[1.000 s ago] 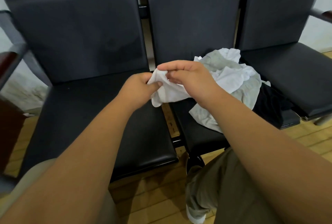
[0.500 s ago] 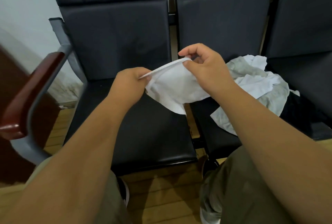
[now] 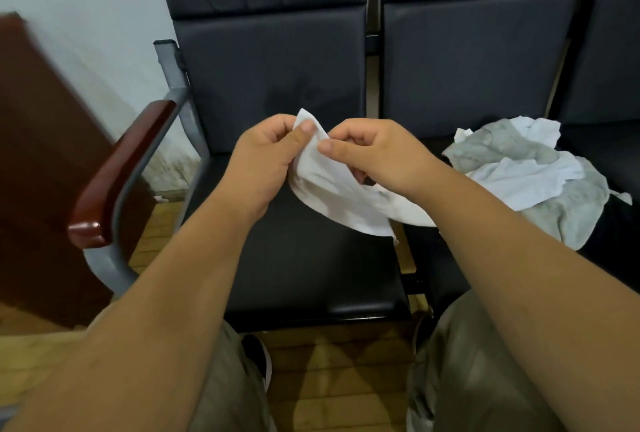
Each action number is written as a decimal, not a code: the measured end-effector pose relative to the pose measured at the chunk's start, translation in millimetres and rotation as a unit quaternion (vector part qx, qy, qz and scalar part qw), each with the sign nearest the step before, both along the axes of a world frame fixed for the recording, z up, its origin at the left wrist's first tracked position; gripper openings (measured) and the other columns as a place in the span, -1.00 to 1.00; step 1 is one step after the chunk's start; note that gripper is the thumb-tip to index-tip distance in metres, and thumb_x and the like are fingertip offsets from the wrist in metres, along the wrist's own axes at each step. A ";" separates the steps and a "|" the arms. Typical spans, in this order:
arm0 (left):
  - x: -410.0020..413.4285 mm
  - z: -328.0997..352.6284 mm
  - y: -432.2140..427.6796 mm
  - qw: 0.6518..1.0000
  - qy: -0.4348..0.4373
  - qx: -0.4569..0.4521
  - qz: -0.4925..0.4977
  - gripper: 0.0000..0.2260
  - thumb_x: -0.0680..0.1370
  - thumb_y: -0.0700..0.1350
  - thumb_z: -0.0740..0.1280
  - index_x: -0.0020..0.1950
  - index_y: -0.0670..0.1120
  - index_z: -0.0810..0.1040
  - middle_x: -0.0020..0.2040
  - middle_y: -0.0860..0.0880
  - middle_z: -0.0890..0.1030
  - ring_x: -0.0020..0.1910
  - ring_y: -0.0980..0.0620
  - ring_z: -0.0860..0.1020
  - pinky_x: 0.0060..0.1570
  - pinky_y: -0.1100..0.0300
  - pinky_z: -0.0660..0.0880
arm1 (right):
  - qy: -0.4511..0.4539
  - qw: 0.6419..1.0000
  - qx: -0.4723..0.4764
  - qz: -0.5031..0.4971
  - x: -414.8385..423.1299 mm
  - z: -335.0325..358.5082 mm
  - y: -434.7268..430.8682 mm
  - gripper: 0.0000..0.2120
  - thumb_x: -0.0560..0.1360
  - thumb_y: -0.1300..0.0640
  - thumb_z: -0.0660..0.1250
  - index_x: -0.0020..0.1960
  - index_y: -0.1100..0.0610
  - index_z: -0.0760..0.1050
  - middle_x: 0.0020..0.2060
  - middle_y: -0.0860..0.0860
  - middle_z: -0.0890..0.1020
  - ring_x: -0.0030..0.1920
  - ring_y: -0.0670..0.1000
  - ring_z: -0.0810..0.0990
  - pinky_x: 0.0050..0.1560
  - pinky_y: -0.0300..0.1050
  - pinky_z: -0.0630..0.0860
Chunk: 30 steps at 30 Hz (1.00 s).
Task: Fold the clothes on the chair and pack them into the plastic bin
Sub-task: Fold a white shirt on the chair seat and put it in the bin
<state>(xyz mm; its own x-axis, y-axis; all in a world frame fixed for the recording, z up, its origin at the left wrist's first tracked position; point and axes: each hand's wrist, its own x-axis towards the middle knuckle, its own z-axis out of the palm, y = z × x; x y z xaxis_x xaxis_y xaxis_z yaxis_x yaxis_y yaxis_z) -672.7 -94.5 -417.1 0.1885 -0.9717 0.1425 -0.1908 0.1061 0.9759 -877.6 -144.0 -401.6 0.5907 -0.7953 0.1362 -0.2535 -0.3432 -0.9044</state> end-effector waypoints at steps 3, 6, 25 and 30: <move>3.1 -2.7 1.9 1.000 0.014 0.010 -0.003 -0.78 0.68 0.06 0.39 0.11 -0.08 0.69 0.01 -0.09 0.76 -0.01 -0.05 0.72 -0.01 0.03 0.62 | -0.001 1.000 0.011 -0.003 11.6 -2.7 -0.1 -0.76 0.60 -0.11 0.47 0.06 0.07 0.67 -0.10 0.21 0.69 -0.10 0.27 0.69 -0.01 0.20 0.68; 6.9 -6.1 1.3 0.999 0.021 0.024 0.000 -0.74 0.67 0.10 0.40 0.14 -0.09 0.67 0.03 -0.09 0.76 0.05 -0.09 0.73 0.09 -0.05 0.66 | 0.015 1.000 0.007 0.001 19.3 -3.8 -1.4 -0.74 0.59 -0.12 0.47 0.06 0.09 0.66 -0.11 0.13 0.72 -0.07 0.18 0.71 0.07 0.17 0.68; -6.5 -15.7 -9.0 0.993 -0.017 0.087 -0.081 -0.49 0.63 0.36 0.27 0.22 -0.03 0.68 0.13 -0.02 0.75 0.16 -0.03 0.71 0.26 -0.12 0.60 | -0.064 0.993 -0.013 -0.093 16.5 -6.1 -12.2 -0.86 0.66 0.00 0.39 0.07 0.07 0.64 -0.13 -0.07 0.71 -0.11 -0.10 0.68 -0.05 -0.17 0.62; -16.9 -40.9 -12.0 0.947 -0.133 0.200 -0.214 -0.69 0.58 0.16 0.48 0.29 0.12 0.66 0.15 0.17 0.74 0.16 0.16 0.69 0.30 0.05 0.57 | -0.134 0.970 -0.040 -0.201 0.4 -2.7 -25.8 -0.89 0.66 -0.01 0.37 0.08 0.00 0.63 -0.11 -0.17 0.66 -0.09 -0.22 0.61 -0.05 -0.30 0.54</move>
<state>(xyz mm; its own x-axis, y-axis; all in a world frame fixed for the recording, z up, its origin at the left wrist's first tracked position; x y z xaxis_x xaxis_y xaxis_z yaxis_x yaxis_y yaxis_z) -689.5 -106.5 -458.0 -0.2253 -0.9373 -0.2660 -0.4582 -0.1390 0.8779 -877.2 -169.8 -404.3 0.1704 -0.9346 0.3124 -0.1408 -0.3369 -0.9310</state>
